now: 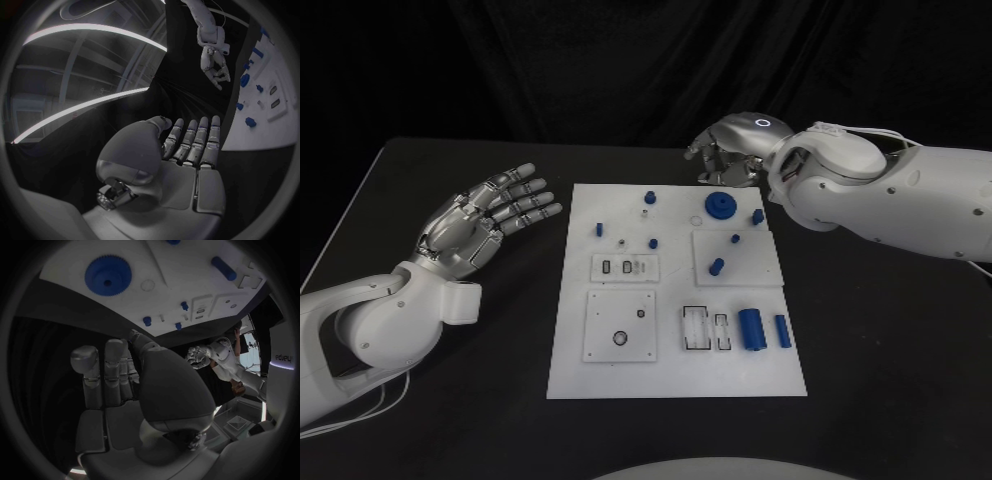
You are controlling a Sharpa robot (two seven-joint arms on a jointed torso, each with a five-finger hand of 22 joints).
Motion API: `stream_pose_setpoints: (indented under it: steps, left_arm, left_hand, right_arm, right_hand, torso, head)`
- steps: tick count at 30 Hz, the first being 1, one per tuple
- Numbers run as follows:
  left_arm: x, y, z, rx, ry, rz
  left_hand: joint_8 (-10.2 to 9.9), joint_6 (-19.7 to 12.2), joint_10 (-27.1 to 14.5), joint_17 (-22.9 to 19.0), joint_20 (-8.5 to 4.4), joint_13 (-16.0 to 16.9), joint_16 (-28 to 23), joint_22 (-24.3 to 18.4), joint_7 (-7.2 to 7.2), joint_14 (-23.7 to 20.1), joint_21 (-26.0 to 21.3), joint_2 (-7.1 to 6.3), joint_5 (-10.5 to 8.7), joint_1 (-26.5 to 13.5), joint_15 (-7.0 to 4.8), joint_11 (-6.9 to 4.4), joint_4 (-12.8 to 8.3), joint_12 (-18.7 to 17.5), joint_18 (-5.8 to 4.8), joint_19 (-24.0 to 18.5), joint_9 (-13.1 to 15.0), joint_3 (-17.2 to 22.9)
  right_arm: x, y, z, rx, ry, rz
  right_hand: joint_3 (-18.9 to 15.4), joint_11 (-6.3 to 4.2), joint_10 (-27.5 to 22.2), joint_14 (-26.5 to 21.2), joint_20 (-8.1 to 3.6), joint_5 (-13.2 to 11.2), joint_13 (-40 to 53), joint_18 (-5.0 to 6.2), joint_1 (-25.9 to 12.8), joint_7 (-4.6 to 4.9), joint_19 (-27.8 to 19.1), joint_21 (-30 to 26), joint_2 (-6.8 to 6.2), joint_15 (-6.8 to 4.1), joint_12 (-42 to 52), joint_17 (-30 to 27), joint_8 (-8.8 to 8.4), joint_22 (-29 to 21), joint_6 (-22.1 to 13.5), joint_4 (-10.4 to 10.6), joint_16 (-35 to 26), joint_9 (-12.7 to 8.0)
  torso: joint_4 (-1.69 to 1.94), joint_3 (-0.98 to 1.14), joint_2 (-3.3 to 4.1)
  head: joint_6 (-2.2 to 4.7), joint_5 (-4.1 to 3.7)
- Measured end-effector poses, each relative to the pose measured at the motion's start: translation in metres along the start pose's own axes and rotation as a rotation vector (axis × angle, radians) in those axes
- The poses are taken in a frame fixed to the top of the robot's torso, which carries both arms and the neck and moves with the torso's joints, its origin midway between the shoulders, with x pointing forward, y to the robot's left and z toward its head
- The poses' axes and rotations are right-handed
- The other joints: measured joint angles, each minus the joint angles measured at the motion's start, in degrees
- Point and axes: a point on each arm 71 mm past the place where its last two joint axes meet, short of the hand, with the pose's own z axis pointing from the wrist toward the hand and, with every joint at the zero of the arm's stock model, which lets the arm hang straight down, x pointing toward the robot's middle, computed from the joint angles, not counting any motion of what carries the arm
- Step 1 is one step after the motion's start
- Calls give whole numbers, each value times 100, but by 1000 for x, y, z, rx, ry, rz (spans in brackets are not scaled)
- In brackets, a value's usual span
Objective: Assemble the parts on the task board
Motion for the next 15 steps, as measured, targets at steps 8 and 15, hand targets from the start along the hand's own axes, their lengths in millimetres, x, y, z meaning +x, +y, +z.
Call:
stream_pose_setpoints:
  steps: [8,15]
  left_arm:
    - [0,1,1,0,-1,-3]
    - [0,1,3,0,-1,-4]
  left_hand:
    - [0,0,0,0,0,0,0,0,0,0,0,0,0,0,0,0,16,0,0,0,0,16]
    - [0,0,0,0,0,0,24,0,0,0,0,0,0,0,0,-1,50,0,0,0,0,17]
  right_arm:
    - [10,-24,-21,92,64,41]
    - [24,-35,-25,145,110,60]
  right_hand:
    - [-321,28,2885,984,46,-214,4036,-185,-356,53,605,1001,33,60,2902,3570,-99,1526,179,413,2359,-64]
    - [-476,33,3397,984,32,-146,4110,-367,-513,62,1004,1505,23,61,3111,3605,-99,1967,369,514,2689,-81]
  torso:
    - [-14,-4,-15]
    - [-28,-4,-14]
  head:
    - [-20,-26]
    - [-25,-24]
